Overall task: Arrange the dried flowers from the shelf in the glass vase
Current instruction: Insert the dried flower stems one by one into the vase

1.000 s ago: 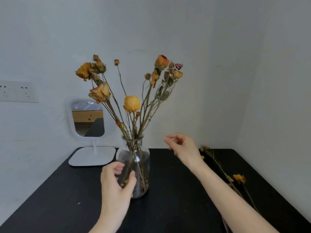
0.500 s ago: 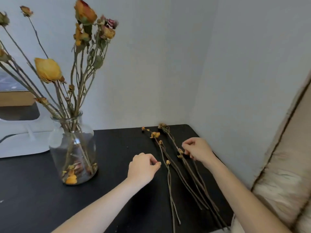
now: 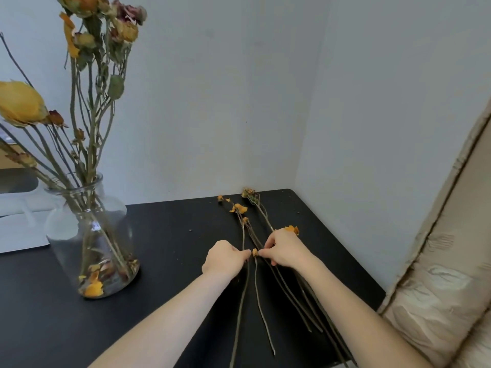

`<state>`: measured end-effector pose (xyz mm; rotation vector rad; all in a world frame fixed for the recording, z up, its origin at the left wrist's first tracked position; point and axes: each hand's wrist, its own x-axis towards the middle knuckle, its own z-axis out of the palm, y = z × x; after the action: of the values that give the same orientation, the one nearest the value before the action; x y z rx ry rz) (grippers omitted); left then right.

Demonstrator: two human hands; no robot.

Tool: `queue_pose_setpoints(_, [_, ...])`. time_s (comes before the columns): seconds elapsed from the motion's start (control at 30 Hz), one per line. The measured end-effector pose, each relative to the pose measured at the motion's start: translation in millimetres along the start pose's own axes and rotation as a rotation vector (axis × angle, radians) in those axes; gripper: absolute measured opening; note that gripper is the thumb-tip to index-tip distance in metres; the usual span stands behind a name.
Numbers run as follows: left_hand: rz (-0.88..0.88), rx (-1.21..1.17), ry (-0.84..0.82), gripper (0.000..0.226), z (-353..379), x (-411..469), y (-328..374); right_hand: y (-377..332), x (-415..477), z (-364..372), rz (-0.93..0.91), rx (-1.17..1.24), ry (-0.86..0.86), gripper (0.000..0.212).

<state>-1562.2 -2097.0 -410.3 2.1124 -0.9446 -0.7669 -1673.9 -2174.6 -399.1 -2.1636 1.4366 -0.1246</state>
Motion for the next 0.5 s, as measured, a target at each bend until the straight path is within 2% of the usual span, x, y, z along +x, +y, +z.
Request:
queue_pose_setpoints(0.17, [-0.004, -0.147, -0.022, 0.023, -14, 3, -7, -1, 3, 4, 0.037, 0.013, 0.05, 0.018])
queue_pose_setpoints(0.3, [0.013, -0.183, -0.013, 0.024, -27, 4, -14, -3, 0, 0, -0.007, 0.087, 0.129, 0.016])
queue_pose_setpoints(0.5, [0.086, -0.288, 0.025, 0.025, -48, -6, -17, -10, -6, -19, -0.043, 0.389, 0.25, 0.016])
